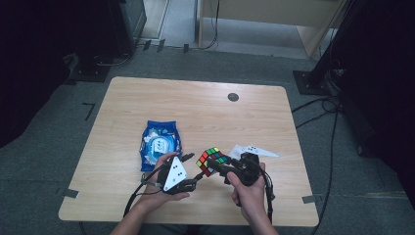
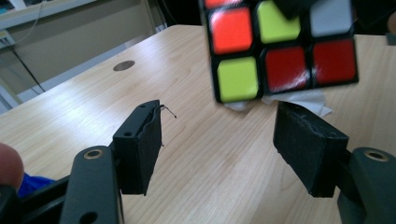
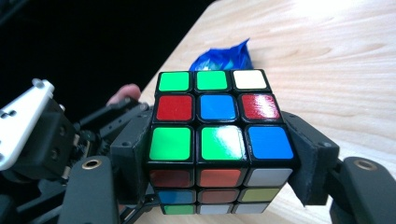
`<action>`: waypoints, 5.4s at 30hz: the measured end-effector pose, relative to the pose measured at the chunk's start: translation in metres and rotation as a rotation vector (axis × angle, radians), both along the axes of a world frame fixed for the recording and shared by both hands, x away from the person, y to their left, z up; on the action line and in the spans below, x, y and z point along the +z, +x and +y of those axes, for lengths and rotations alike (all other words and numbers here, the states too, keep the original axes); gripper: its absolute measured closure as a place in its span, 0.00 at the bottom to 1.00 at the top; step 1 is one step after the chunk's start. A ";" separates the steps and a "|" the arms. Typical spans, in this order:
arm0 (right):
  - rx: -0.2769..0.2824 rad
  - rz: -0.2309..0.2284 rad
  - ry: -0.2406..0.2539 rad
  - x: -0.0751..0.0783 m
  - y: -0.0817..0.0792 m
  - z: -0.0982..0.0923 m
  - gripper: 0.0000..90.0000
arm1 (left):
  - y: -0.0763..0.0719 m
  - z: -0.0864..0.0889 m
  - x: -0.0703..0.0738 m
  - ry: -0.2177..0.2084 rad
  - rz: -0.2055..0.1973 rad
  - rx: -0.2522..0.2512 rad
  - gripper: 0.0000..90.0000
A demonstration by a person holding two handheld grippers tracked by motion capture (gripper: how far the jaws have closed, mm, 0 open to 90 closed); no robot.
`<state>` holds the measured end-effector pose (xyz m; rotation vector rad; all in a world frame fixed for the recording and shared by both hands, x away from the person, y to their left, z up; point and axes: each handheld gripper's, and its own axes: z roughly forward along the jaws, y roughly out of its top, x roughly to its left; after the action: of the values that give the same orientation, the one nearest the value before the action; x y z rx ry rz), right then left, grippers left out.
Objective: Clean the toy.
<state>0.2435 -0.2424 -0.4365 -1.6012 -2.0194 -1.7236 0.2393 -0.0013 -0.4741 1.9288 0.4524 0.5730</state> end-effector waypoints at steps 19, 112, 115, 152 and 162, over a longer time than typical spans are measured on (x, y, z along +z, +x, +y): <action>0.034 0.031 -0.044 -0.004 0.002 0.004 0.38 | -0.013 -0.016 0.004 0.034 -0.028 -0.051 0.34; -0.100 -0.264 -0.260 -0.015 0.003 -0.026 0.96 | 0.004 0.010 0.004 -0.053 0.032 0.030 0.37; -0.011 -0.343 -0.166 0.010 -0.012 -0.007 0.96 | 0.002 0.005 0.004 -0.057 0.035 0.014 0.37; -0.019 -0.425 -0.162 0.017 -0.036 0.028 0.93 | -0.010 -0.004 0.011 -0.094 0.033 -0.052 0.37; -0.103 -0.331 -0.205 -0.007 -0.019 0.011 0.93 | -0.009 0.001 0.015 -0.127 0.043 -0.060 0.37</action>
<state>0.2249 -0.2312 -0.4433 -1.5877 -2.3701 -1.9905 0.2307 -0.0003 -0.4588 1.8294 0.4459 0.4535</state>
